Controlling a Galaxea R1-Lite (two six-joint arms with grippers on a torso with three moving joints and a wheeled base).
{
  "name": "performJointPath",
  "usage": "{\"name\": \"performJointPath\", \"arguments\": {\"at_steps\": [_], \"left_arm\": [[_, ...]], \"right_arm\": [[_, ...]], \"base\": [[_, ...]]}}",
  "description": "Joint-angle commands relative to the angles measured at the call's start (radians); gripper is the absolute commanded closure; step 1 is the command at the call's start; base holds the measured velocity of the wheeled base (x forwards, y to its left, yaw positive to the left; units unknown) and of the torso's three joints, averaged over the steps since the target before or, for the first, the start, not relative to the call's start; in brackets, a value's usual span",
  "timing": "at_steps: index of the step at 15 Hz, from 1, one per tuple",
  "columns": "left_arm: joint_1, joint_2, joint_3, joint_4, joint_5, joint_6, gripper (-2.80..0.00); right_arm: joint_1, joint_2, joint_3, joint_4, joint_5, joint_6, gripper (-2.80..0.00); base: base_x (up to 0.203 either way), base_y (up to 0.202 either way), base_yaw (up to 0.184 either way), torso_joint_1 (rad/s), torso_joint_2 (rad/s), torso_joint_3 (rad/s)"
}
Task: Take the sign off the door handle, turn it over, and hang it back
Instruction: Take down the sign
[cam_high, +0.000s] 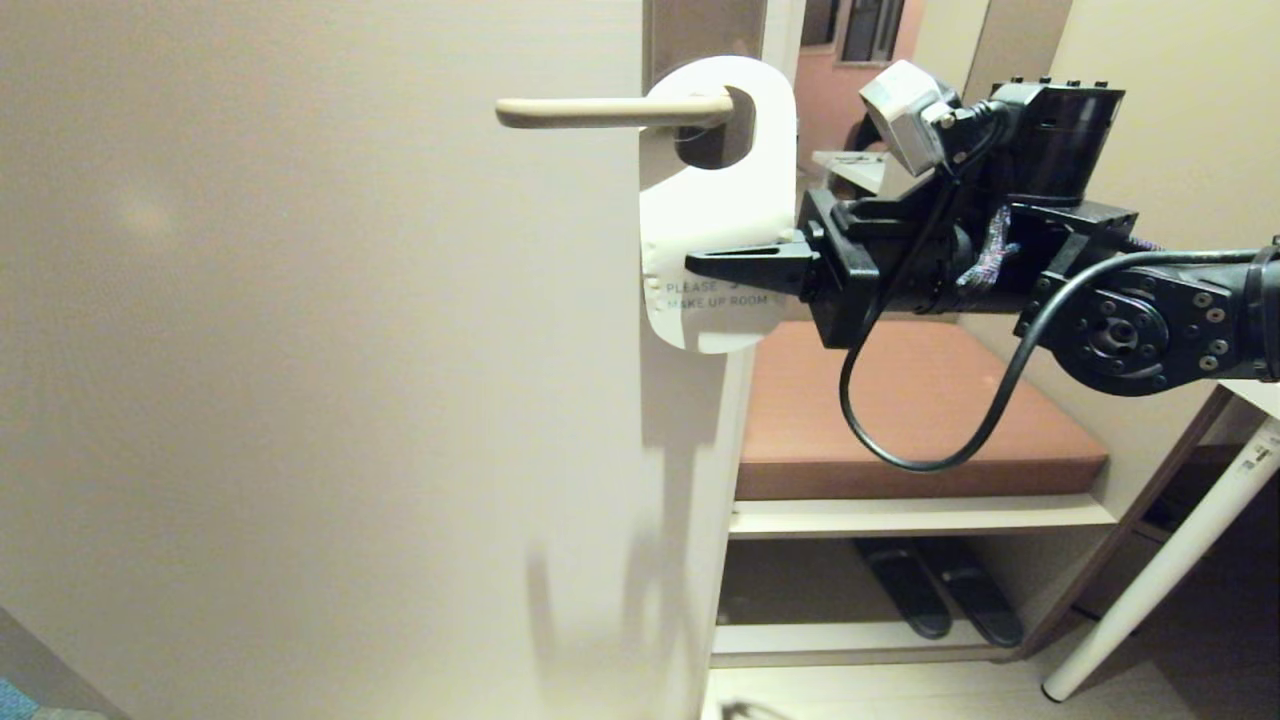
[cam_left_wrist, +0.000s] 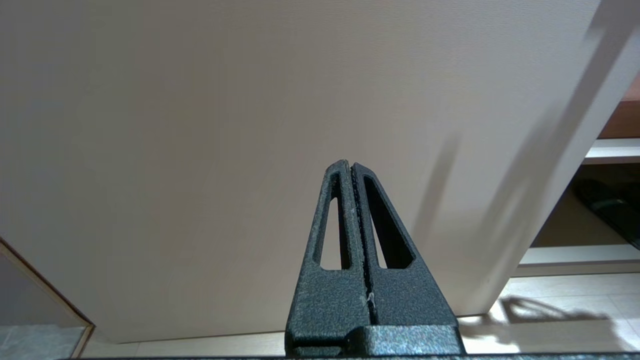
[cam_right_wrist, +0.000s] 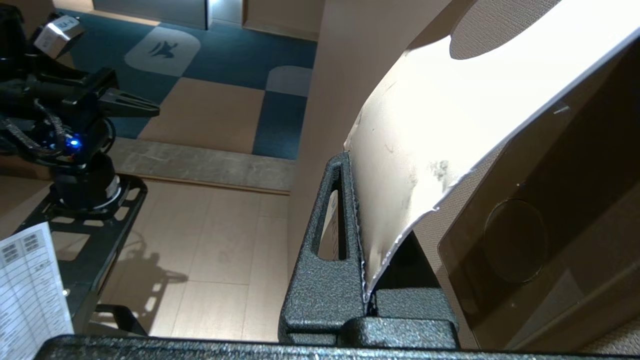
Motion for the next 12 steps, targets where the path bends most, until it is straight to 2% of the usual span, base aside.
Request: {"name": "performJointPath", "arguments": {"at_steps": [1,9,12], "left_arm": [[0.001,0.000,0.000,0.000,0.000,0.000,0.00],[0.001,0.000,0.000,0.000,0.000,0.000,0.00],[0.001,0.000,0.000,0.000,0.000,0.000,0.00]], "right_arm": [[0.008,0.011,-0.002,-0.004,-0.026,-0.001,0.00],[0.016,0.020,-0.008,-0.004,-0.105,0.000,0.00],[0.035,0.016,-0.033,-0.002,-0.134,0.027,0.00]], "base": [[0.000,0.000,0.000,0.000,0.00,0.000],[0.000,0.000,0.000,0.000,0.00,0.000],[0.000,0.000,0.000,0.000,0.00,0.000]]}}
